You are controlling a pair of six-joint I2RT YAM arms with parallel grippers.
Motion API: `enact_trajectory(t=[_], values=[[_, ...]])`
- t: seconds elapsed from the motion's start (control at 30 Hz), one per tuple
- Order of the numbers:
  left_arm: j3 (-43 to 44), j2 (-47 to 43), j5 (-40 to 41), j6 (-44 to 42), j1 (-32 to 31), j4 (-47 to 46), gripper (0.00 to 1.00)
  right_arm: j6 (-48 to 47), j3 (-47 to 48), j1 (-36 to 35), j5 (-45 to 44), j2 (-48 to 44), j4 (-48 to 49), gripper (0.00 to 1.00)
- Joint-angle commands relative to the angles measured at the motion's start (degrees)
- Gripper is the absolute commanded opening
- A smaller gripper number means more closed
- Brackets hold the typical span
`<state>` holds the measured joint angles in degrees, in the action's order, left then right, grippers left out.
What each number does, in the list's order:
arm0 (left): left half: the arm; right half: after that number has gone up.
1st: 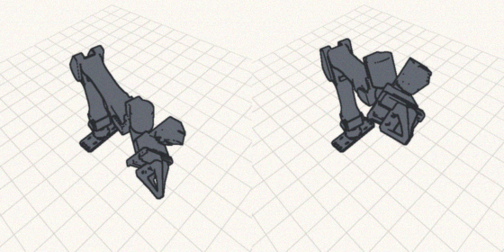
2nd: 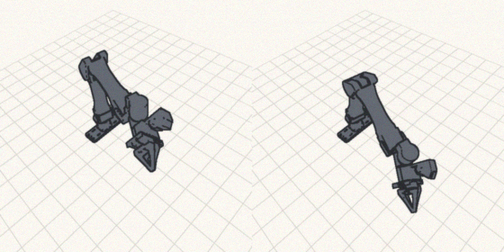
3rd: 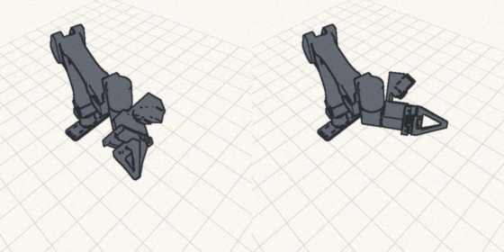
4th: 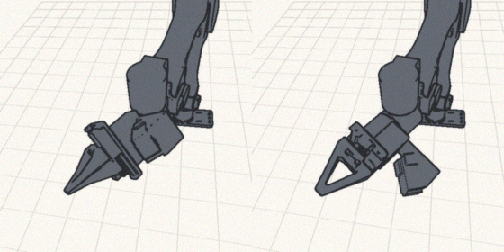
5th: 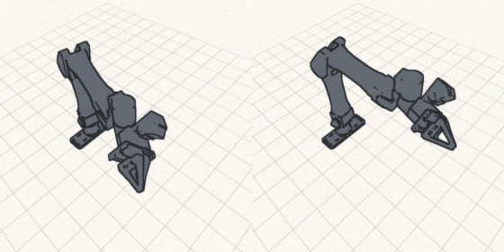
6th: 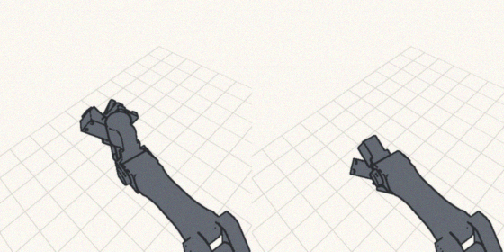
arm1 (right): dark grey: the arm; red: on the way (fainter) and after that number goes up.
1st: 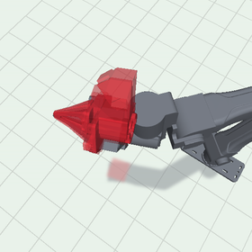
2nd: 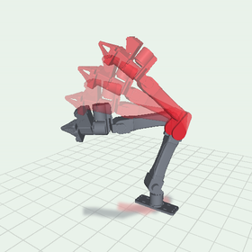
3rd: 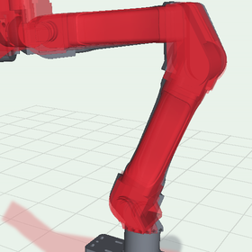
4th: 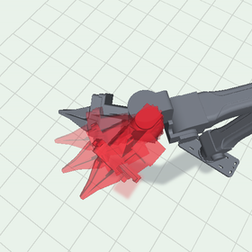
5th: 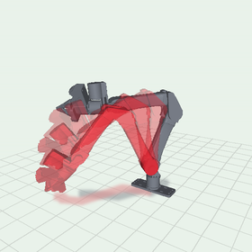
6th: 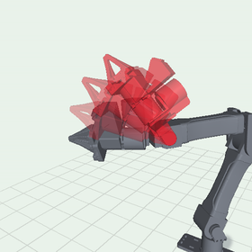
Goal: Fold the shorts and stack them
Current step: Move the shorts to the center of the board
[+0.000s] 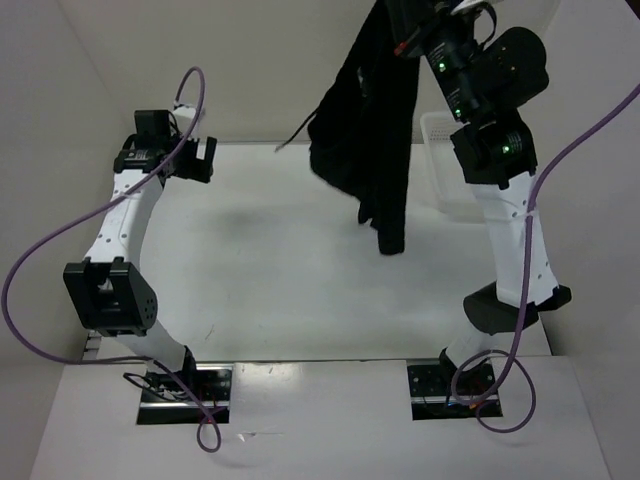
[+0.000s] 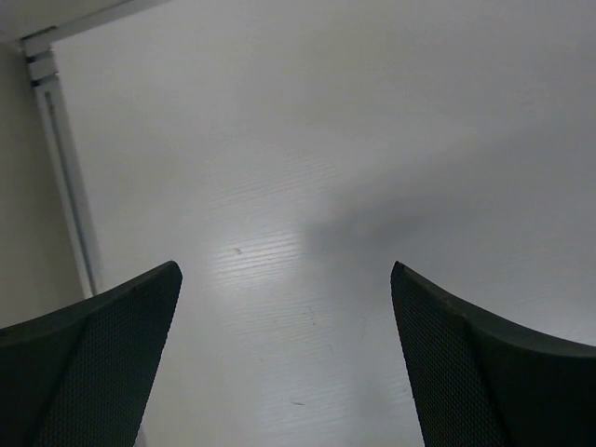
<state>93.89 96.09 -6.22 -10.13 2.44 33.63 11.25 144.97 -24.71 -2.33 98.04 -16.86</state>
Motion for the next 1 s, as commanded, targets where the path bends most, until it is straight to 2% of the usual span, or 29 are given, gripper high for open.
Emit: enact_trajectory(t=[0.0, 0.03, 0.1, 0.13, 0.17, 0.2, 0.23, 0.27, 0.37, 0.43, 0.47, 0.5, 0.57, 0.67, 0.83, 0.9, 0.97], values=[[-2.74, -5.56, 3.93, 0.99, 1.61, -3.39, 1.00, 5.79, -9.93, -2.36, 5.93, -1.70, 7.36, 0.00], [-3.53, -6.35, 4.63, 0.47, 1.61, -3.39, 1.00, 7.37, -17.97, -2.36, 5.93, -3.80, 8.33, 0.00], [-5.63, -8.72, 6.30, -0.15, 1.61, -3.92, 1.00, 12.64, -27.93, -2.36, 5.93, -6.53, 11.31, 0.04], [-6.25, -9.34, 6.31, -0.15, 1.61, -4.44, 1.00, 14.14, -37.38, -2.36, 5.93, -7.76, 13.33, 0.06], [-6.78, -9.87, 6.92, -0.67, 1.61, -4.45, 1.00, 15.46, -41.65, -2.36, 4.37, -9.60, 13.87, 0.23], [-7.31, -10.40, 6.92, -0.68, 1.61, -4.45, 1.00, 17.56, -45.44, -1.75, 4.35, -9.62, 13.87, 0.34], [-8.45, -11.10, 6.92, -1.20, 1.61, -4.45, 1.00, 18.54, -51.74, 0.34, 4.35, -10.23, 12.92, 0.62], [-9.07, -11.63, 6.40, -1.21, 1.61, -4.45, 1.00, 21.25, -54.06, 2.10, 4.35, -9.37, 11.60, 0.73], [-10.38, -12.15, 2.72, -1.90, 1.61, -2.00, 1.00, 23.90, -58.74, 9.05, 6.80, -5.51, 2.30, 0.91], [-12.14, -13.20, 2.00, -2.69, 1.00, -0.85, 1.00, 21.90, -62.59, 9.33, 7.34, -6.36, 0.08, 0.91], [-14.50, -13.82, 1.30, -3.75, 0.47, -0.15, 1.00, 20.50, -64.87, 8.20, 5.86, -10.46, 1.73, 0.91], [-16.00, -14.52, 1.30, -4.45, -0.15, -0.14, 1.00, 17.52, -69.86, 6.71, 4.36, -13.11, 3.05, 0.91], [-19.16, -17.07, -0.36, -5.95, -2.16, 2.31, 1.00, 15.22, -74.11, 1.02, 0.68, -19.86, 4.56, 0.91], [-25.67, -20.24, -4.84, -7.18, -5.76, 5.65, 1.00, 14.16, -81.04, -3.76, 0.30, -22.97, 2.54, 0.90], [-32.18, -19.72, -17.32, -8.32, -8.85, 11.71, 1.00, 12.84, -84.06, -11.23, 2.42, -18.78, 3.76, 0.85], [-31.05, -17.27, -17.25, -7.46, -10.87, 11.72, 1.00, 12.31, -81.52, -12.47, 1.19, -13.07, 3.77, 0.85], [-30.00, -15.42, -21.09, -7.45, -11.40, 12.42, 1.00, 10.56, -78.27, -13.08, 1.19, -7.29, 3.77, 0.85]])
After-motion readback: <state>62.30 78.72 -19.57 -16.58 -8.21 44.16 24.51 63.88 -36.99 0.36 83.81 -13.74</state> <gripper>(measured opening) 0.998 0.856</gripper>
